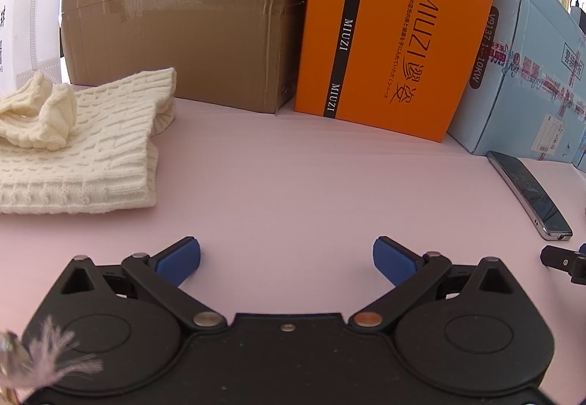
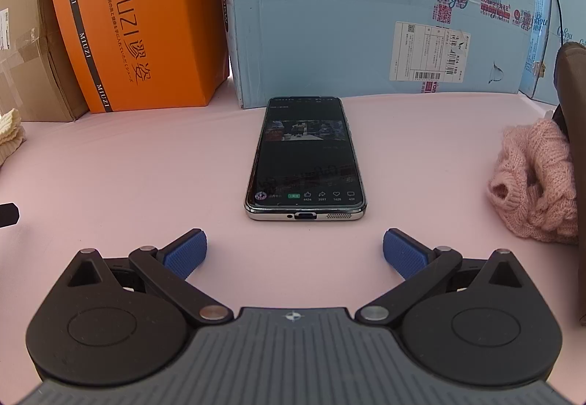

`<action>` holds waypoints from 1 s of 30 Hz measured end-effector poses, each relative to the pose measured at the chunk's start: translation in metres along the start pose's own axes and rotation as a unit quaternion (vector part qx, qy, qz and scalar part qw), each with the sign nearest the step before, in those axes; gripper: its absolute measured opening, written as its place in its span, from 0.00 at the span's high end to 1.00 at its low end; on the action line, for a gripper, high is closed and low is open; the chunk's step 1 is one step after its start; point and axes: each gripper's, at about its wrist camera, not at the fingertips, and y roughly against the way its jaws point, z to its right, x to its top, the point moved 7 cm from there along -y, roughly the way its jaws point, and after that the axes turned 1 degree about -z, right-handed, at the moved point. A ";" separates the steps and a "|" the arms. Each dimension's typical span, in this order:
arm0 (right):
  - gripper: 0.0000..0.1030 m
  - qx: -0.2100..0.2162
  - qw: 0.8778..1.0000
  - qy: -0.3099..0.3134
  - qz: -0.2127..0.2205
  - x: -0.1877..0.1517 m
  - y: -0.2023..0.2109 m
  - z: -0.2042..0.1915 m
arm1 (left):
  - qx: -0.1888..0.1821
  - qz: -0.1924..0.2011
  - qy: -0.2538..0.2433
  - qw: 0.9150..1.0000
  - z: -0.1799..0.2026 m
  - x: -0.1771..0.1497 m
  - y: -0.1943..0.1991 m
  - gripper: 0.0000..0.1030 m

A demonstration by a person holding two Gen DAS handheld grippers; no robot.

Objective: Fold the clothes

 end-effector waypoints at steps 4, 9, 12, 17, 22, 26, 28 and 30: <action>0.00 0.000 1.000 0.000 0.000 0.001 0.000 0.000 | 0.000 0.000 -0.001 1.000 0.000 0.000 0.000 0.00; 0.00 0.001 1.000 -0.001 0.000 0.003 0.001 0.000 | 0.001 0.000 -0.002 1.000 0.000 0.000 0.000 0.00; 0.00 0.001 1.000 -0.001 0.000 0.003 0.001 0.000 | 0.001 0.000 -0.002 1.000 -0.001 0.000 0.000 0.00; 0.00 0.001 1.000 -0.002 0.000 0.003 0.001 0.000 | 0.001 0.000 -0.002 1.000 -0.001 0.001 0.000 0.00; 0.00 0.001 1.000 -0.002 0.000 0.003 0.001 0.000 | 0.002 -0.001 -0.003 1.000 -0.001 0.001 0.000 0.00; 0.00 0.001 1.000 -0.002 0.000 0.004 0.002 0.000 | 0.002 -0.001 -0.003 1.000 0.000 0.001 0.001 0.00; 0.00 0.001 1.000 -0.002 0.000 0.004 0.002 0.000 | 0.002 -0.001 -0.003 1.000 0.001 0.001 0.001 0.00; 0.00 0.001 1.000 -0.002 0.000 0.004 0.002 0.000 | 0.002 -0.001 -0.003 1.000 0.001 0.001 0.001 0.00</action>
